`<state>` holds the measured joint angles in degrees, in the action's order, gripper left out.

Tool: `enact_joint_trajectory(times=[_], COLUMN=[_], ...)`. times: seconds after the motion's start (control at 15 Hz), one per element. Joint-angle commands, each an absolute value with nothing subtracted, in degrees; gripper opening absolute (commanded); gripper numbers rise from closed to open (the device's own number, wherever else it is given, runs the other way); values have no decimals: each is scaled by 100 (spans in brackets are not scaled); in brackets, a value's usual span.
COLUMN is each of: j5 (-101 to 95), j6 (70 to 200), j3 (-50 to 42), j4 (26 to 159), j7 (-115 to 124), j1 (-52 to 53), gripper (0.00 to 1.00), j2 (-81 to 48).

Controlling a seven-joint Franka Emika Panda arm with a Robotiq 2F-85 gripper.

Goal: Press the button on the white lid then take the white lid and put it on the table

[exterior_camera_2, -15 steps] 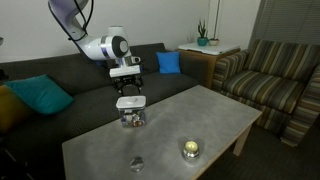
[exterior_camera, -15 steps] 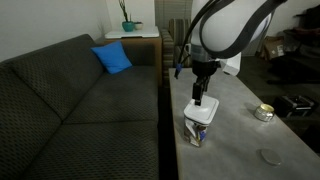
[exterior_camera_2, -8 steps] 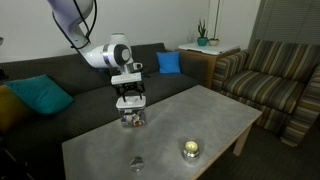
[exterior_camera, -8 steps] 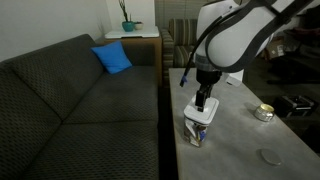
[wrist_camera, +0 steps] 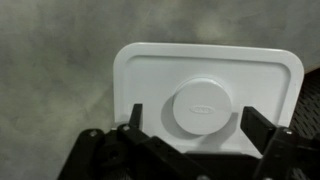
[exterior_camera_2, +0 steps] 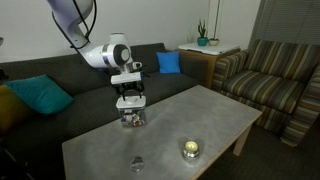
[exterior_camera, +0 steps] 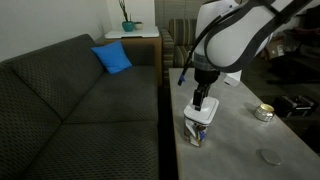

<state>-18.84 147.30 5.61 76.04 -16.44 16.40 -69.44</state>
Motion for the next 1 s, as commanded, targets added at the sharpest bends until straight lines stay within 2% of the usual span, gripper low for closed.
enact_joint_trajectory(times=[0.0, 0.73, 0.8, 0.87, 0.93], j5=[-1772, -1560, -1542, -1522, -1504], j6=[14755, 14790, 14794, 14792, 14795], j3=[683, 743, 747, 755, 765], j4=[7683, 7550, 7554, 7557, 7558], j7=[-1709, -1690, -1698, -1702, -1701], j1=[1580, 1524, 1519, 1516, 1516], gripper=[100, 100, 94, 74, 70], j2=[-6910, -7178, -7176, -7173, -7170])
